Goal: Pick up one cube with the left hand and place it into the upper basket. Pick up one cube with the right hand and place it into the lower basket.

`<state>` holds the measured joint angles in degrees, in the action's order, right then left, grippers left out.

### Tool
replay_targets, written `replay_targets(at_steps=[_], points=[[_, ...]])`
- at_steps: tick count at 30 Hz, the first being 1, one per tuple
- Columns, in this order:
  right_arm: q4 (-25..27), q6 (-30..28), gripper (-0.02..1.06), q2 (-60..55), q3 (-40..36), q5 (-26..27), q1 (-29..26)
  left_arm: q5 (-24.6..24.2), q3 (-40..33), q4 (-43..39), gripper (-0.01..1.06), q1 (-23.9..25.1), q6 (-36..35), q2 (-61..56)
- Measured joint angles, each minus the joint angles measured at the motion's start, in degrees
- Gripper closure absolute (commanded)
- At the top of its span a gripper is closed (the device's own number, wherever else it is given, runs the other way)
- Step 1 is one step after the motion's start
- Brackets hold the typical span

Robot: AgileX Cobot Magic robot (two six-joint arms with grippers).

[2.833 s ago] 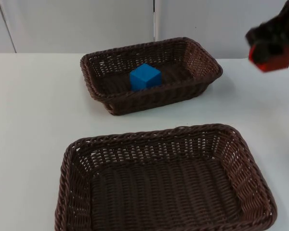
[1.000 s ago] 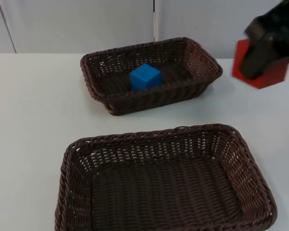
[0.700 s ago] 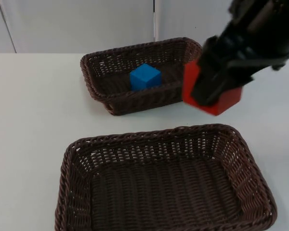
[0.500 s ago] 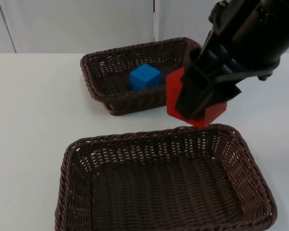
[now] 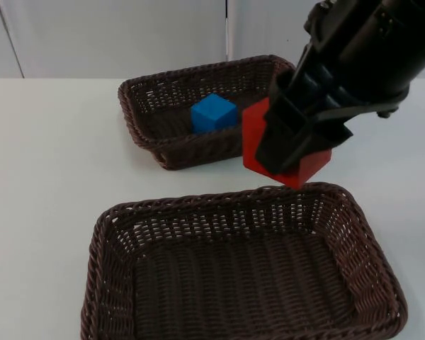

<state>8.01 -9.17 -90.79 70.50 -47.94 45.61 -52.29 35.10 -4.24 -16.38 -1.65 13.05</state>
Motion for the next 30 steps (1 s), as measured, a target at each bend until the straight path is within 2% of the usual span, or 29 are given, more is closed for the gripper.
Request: replay_targets(at_steps=[13, 30], points=[[0.86, 0.00, 1.05, -1.48, -0.29, 3.62, 0.00, 0.00, 0.00, 0.11, 0.13, 0.00, 0.00, 0.00], [1.28, 0.00, 1.05, -17.69, -0.29, 8.93, 0.00, 0.11, 0.00, 0.11, 0.13, 0.00, 0.00, 0.00]])
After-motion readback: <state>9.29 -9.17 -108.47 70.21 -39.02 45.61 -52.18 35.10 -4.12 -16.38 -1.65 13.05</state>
